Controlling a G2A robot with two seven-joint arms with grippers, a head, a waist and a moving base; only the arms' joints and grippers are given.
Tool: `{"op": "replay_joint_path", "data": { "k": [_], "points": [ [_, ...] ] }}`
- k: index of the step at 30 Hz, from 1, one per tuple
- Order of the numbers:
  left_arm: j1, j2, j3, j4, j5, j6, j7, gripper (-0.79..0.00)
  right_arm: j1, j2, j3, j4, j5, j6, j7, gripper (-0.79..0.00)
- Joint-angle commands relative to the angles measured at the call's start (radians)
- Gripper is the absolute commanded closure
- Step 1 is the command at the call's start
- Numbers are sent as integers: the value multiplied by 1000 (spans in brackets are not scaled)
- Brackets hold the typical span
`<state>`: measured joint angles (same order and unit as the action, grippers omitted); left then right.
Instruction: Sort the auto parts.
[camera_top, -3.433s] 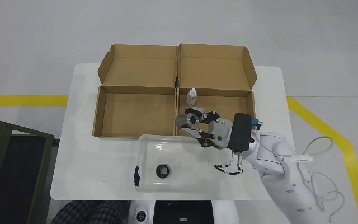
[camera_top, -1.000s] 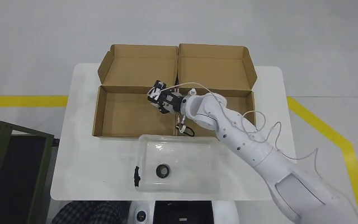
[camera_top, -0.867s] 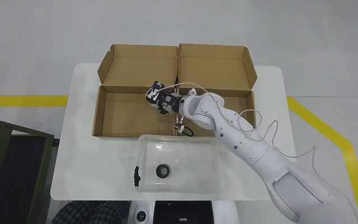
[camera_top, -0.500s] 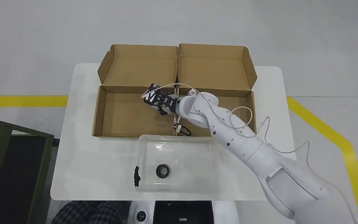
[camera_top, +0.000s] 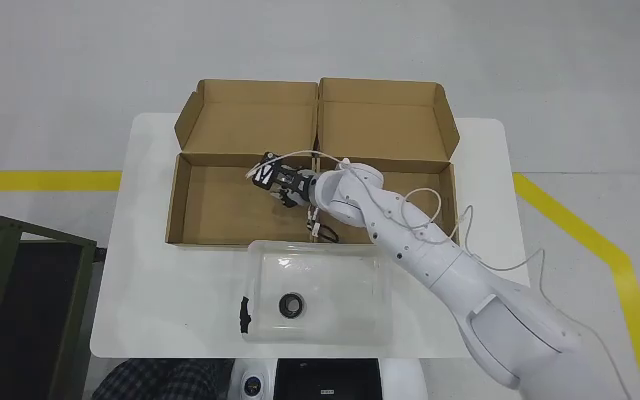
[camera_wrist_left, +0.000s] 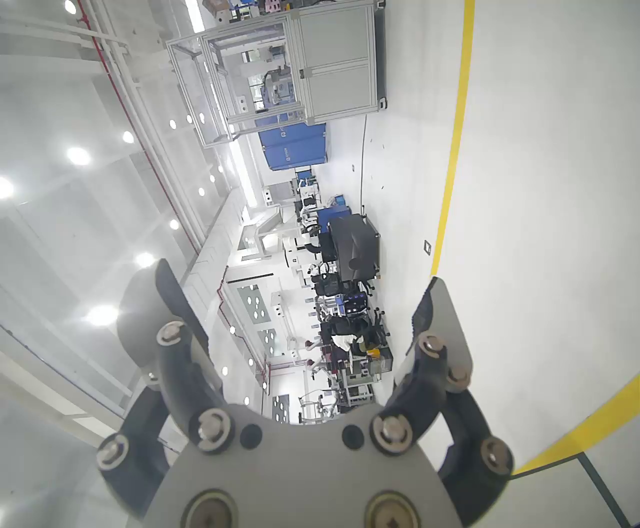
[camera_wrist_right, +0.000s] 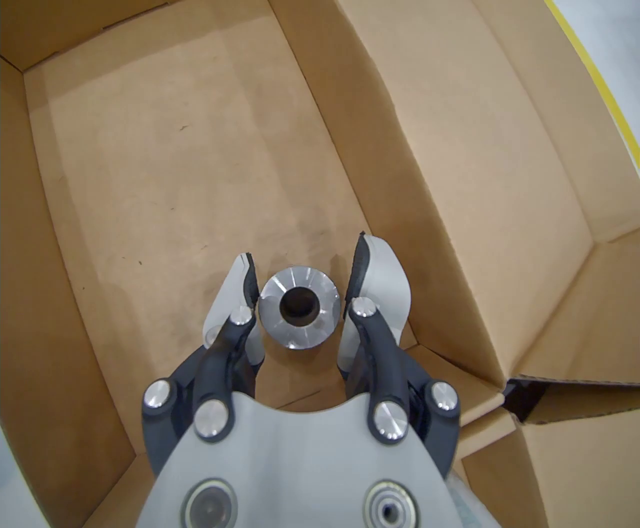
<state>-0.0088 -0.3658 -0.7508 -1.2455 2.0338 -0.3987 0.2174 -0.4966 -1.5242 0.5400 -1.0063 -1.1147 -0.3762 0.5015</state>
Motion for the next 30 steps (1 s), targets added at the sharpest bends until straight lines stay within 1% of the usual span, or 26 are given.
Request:
{"op": "replay_joint_path", "data": {
  "k": [1,6,12,16,20,22,24,30],
  "points": [
    [0,0,0,0,0,0,0,-785,-4,1,11,-12,0,-2,-3,-372],
    [0,0,0,0,0,0,0,-785,-24,13,46,-84,-21,-8,5,-385],
    [0,0,0,0,0,0,0,-785,-86,44,112,-224,-46,-36,37,-394],
    [0,0,0,0,0,0,0,-785,-146,70,164,-339,-57,-73,60,-425],
    [0,0,0,0,0,0,0,-785,-216,97,215,-458,-63,-134,79,-496],
    [0,0,0,0,0,0,0,-785,-251,110,239,-515,-81,-160,95,-514],
    [0,0,0,0,0,0,0,-785,-296,123,262,-570,-76,-197,85,-529],
    [0,0,0,0,0,0,0,-785,-424,163,333,-726,-139,-280,87,-557]
  ]
}}
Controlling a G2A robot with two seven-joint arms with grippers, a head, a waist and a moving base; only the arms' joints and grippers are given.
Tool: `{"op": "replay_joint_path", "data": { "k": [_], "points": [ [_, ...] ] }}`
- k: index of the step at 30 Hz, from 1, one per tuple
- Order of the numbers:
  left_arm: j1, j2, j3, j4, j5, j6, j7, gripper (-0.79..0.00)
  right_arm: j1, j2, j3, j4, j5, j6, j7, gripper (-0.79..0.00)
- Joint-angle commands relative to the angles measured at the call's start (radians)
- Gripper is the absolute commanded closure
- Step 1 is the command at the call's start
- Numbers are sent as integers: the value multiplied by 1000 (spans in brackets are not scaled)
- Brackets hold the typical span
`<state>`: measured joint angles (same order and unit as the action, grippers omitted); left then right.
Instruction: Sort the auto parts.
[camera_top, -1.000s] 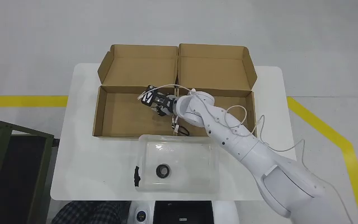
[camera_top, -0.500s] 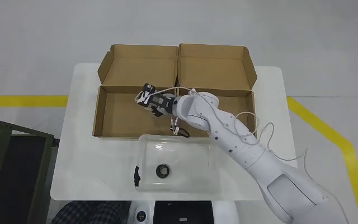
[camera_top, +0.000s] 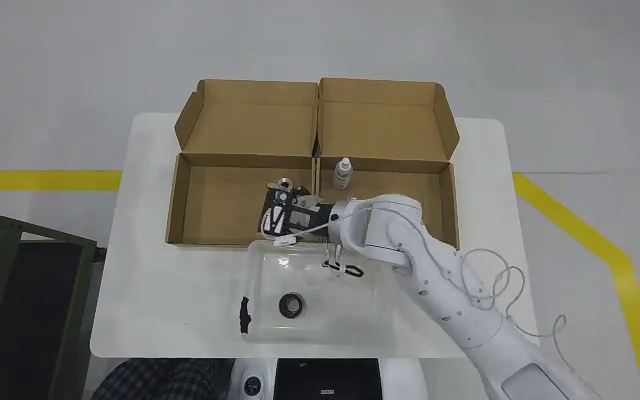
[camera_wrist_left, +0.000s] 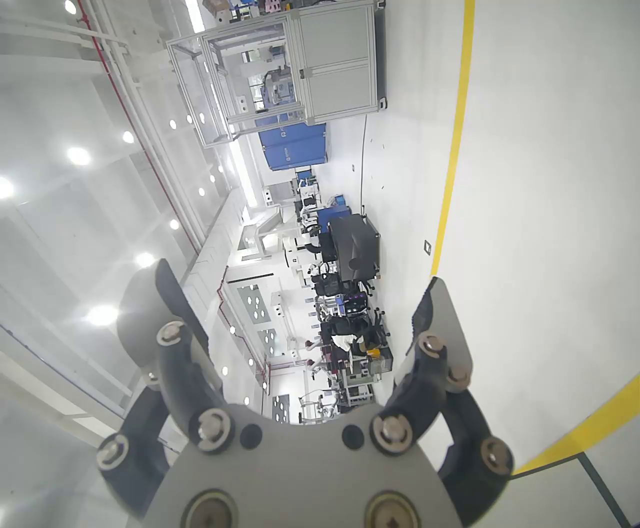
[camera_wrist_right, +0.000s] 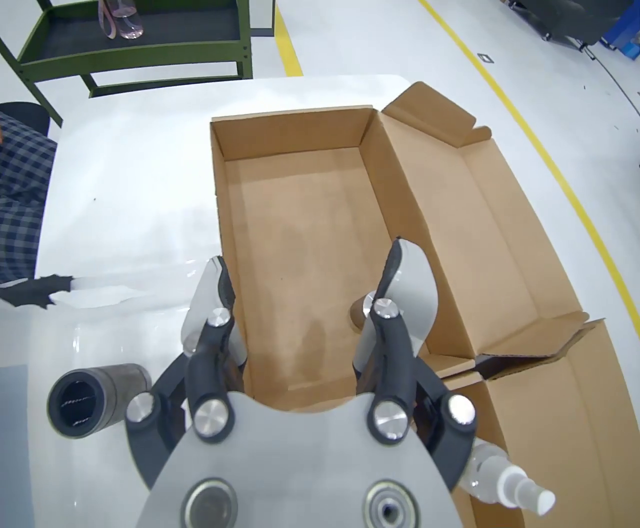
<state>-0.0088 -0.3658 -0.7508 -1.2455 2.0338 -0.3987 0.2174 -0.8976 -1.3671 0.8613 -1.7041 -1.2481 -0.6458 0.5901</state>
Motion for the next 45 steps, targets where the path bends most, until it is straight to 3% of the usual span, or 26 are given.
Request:
{"op": "replay_joint_path", "data": {
  "k": [1,11,22,30,45],
  "points": [
    [0,0,0,0,0,0,0,-785,-46,12,24,-56,-11,-22,-2,-570],
    [0,0,0,0,0,0,0,-785,-255,65,112,-272,-92,-132,7,-579],
    [0,0,0,0,0,0,0,-785,-390,102,131,-323,-139,-238,-9,-591],
    [0,0,0,0,0,0,0,-785,-420,113,102,-283,-177,-241,-38,-594],
    [0,0,0,0,0,0,0,-785,-383,113,17,-167,-221,-215,-61,-588]
  ]
}}
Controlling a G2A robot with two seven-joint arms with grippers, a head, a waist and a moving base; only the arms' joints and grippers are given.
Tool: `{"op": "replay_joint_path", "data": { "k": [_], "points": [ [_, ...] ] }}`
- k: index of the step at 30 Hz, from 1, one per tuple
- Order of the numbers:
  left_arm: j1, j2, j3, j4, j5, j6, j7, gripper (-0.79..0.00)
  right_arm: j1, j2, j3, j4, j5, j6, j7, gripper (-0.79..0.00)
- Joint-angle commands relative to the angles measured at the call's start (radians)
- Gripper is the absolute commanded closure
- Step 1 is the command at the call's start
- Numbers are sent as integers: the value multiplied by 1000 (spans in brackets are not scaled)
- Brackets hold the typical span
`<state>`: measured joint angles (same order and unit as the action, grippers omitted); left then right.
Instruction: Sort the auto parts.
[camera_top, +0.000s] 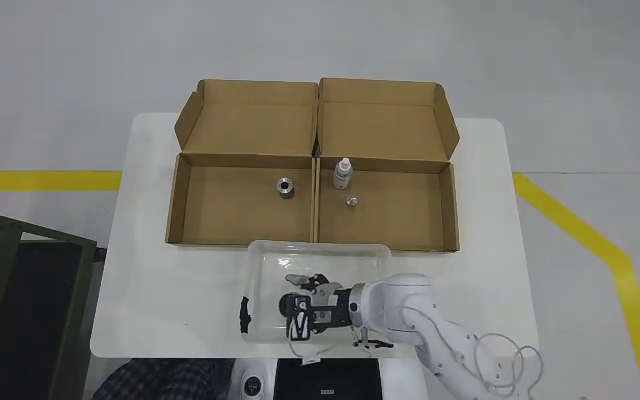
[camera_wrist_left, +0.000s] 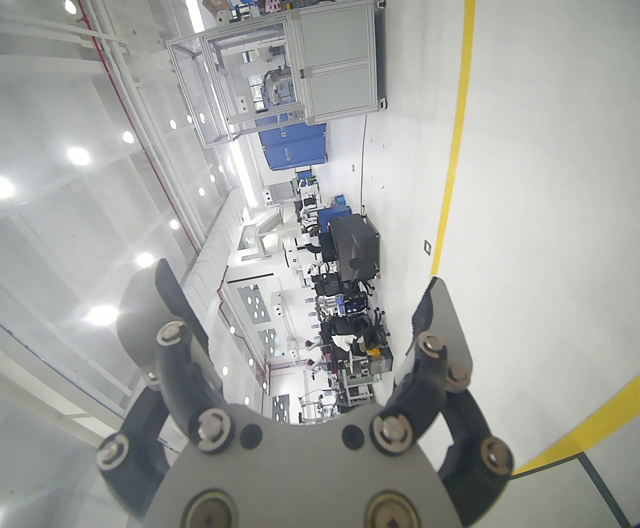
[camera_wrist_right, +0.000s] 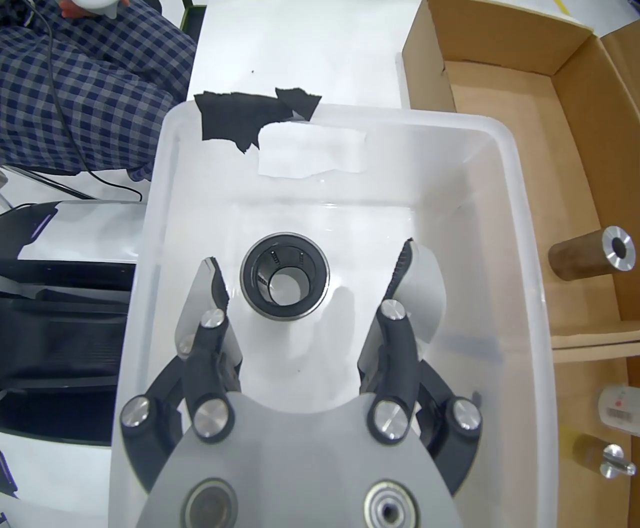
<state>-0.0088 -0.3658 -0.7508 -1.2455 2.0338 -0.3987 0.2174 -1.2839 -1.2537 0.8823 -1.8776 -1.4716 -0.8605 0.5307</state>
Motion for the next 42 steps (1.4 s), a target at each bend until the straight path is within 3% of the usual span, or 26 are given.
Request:
{"op": "replay_joint_path", "data": {
  "k": [1,16,20,22,25,28,30,31,42],
  "points": [
    [0,0,0,0,0,0,0,-785,7,0,-8,15,3,0,-2,-591],
    [0,0,0,0,0,0,0,-785,70,-8,-70,133,15,15,-72,-536],
    [0,0,0,0,0,0,0,-785,81,-7,-73,155,15,18,-98,-471],
    [0,0,0,0,0,0,0,-785,85,-6,-70,162,15,11,-111,-376],
    [0,0,0,0,0,0,0,-785,91,-3,-68,168,18,-9,-130,-308],
    [0,0,0,0,0,0,0,-785,98,0,-71,169,25,-36,-151,-194],
    [0,0,0,0,0,0,0,-785,102,1,-72,168,28,-43,-163,-28],
    [0,0,0,0,0,0,0,-785,105,1,-71,169,31,-43,-170,0],
    [0,0,0,0,0,0,0,-785,126,8,-30,168,95,-31,-239,0]
  ]
}}
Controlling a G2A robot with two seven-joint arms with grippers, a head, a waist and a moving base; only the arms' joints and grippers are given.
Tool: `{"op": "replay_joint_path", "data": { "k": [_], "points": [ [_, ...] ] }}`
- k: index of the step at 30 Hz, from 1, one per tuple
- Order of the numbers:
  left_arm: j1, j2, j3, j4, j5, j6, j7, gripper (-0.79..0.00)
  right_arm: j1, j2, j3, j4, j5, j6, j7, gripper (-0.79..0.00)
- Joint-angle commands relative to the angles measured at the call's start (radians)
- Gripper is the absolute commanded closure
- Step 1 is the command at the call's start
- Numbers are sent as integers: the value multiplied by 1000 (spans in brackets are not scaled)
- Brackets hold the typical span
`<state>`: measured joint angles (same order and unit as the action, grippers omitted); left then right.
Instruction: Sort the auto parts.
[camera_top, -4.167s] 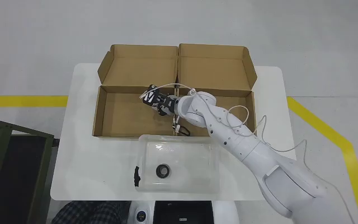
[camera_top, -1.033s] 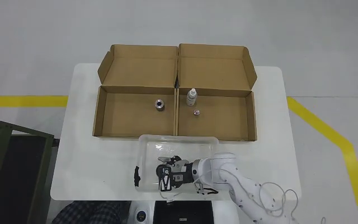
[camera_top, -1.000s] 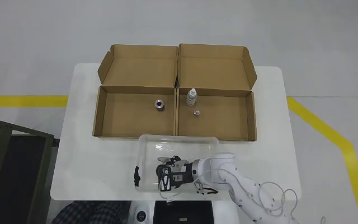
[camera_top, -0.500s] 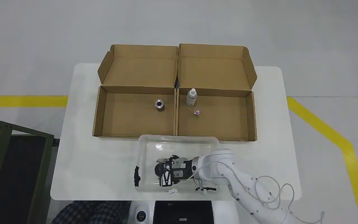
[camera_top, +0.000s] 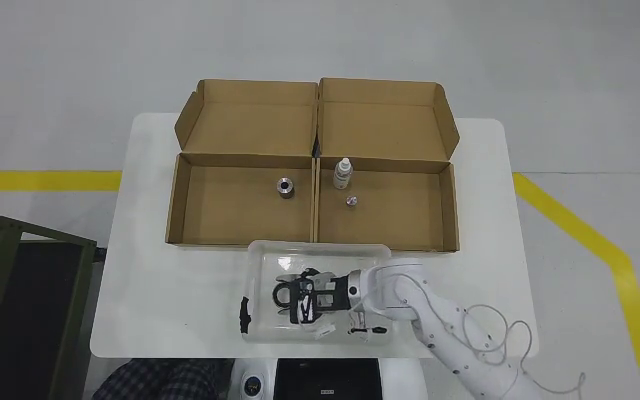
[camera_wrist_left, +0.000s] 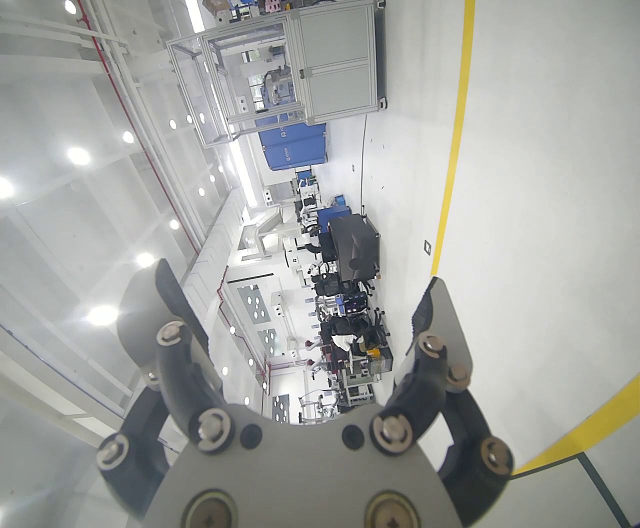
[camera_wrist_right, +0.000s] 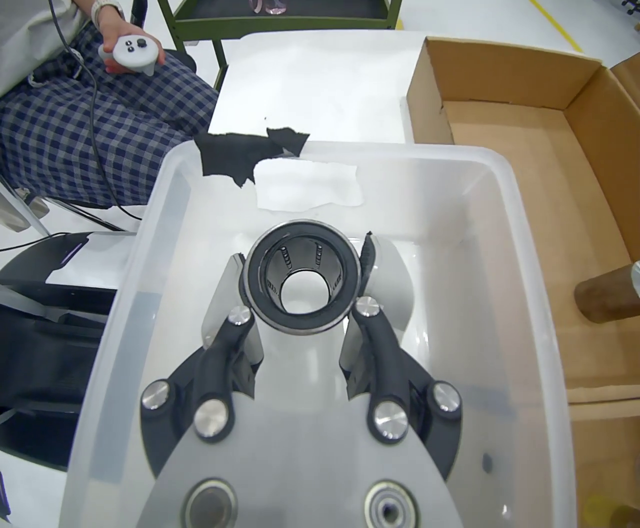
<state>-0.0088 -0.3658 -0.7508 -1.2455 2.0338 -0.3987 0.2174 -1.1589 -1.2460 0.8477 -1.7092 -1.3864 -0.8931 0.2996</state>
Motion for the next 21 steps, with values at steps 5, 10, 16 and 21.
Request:
{"op": "replay_joint_path", "data": {
  "k": [5,10,16,21],
  "points": [
    [0,0,0,0,0,0,0,-785,14,4,20,-7,42,-9,-23,0],
    [0,0,0,0,0,0,0,-785,21,10,57,-28,107,-12,-42,0],
    [0,0,0,0,0,0,0,-785,16,22,113,-76,189,-26,-49,0],
    [0,0,0,0,0,0,0,-785,15,32,163,-105,255,-27,-45,0]
  ]
}}
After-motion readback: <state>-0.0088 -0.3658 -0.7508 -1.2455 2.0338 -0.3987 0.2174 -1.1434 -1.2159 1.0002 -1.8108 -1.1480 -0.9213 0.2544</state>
